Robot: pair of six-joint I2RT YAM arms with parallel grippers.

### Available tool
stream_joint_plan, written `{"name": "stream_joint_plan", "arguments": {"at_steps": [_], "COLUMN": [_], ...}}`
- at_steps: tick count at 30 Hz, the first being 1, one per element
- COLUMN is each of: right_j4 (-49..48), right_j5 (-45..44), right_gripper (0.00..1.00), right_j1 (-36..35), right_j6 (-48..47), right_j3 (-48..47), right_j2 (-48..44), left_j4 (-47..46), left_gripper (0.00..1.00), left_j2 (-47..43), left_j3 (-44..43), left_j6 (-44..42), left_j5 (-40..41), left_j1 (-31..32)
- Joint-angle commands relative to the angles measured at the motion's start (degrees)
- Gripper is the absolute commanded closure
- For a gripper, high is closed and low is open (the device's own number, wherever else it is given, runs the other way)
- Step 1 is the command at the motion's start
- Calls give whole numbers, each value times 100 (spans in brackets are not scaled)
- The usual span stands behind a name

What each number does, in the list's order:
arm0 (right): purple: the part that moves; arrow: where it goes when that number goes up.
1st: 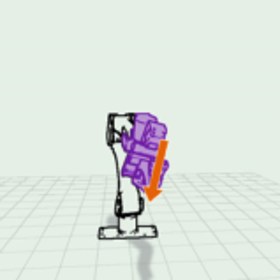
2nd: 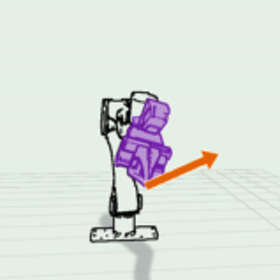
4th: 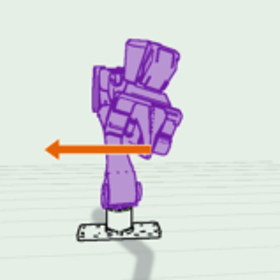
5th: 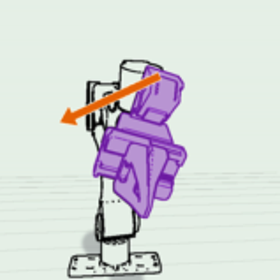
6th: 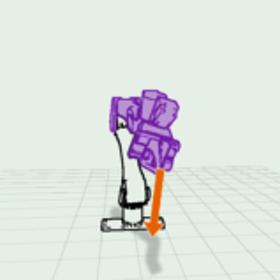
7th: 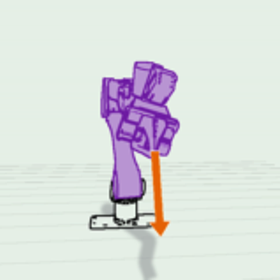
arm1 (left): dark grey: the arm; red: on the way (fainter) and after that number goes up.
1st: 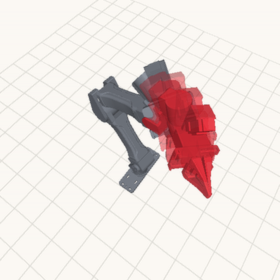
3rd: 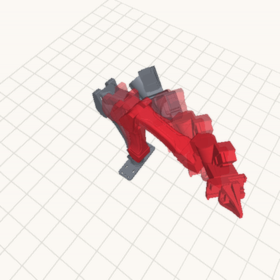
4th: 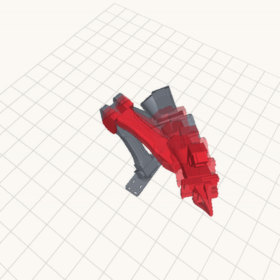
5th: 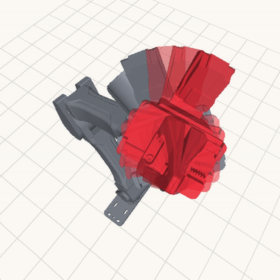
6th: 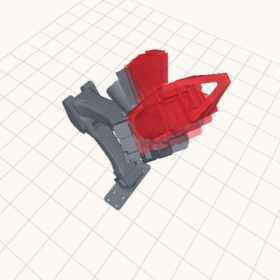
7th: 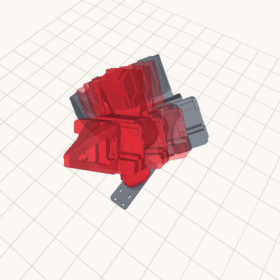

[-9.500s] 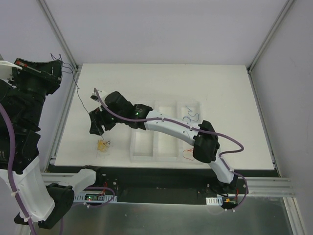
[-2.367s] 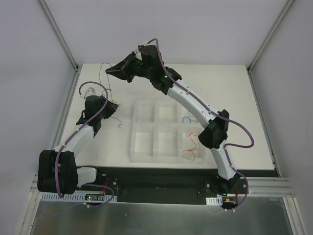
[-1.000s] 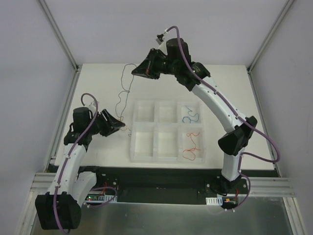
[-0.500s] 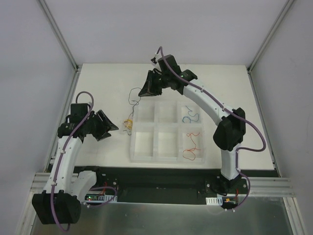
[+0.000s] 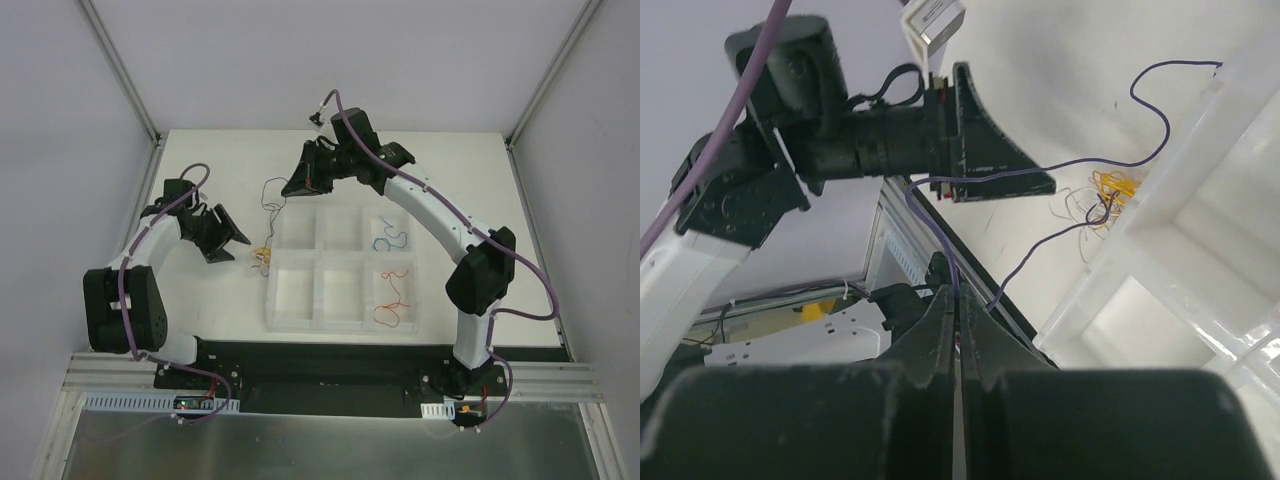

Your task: Untangle the cables

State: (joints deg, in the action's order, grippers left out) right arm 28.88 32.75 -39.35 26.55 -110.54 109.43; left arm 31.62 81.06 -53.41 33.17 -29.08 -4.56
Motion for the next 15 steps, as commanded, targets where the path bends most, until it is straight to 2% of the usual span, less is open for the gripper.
{"name": "stream_joint_plan", "arguments": {"at_steps": [1, 5, 11, 15], "right_j4": [-173, -208, -243, -260], "right_j5": [302, 337, 320, 346], "right_gripper": [100, 100, 100, 100], "right_j1": [24, 33, 33, 24], "right_j6": [35, 44, 61, 131], "right_j3": [-169, -135, -134, -178], "right_j2": [-238, -246, -238, -185], "left_j4": [-349, -375, -516, -701], "left_gripper": [44, 47, 49, 62], "left_j2": [734, 1473, 1668, 1817], "left_j3": [-652, -873, -654, -443], "left_j6": [-162, -196, -250, -127], "left_j5": [-326, -519, -784, -792], "left_j1": [-28, 42, 420, 595]}}
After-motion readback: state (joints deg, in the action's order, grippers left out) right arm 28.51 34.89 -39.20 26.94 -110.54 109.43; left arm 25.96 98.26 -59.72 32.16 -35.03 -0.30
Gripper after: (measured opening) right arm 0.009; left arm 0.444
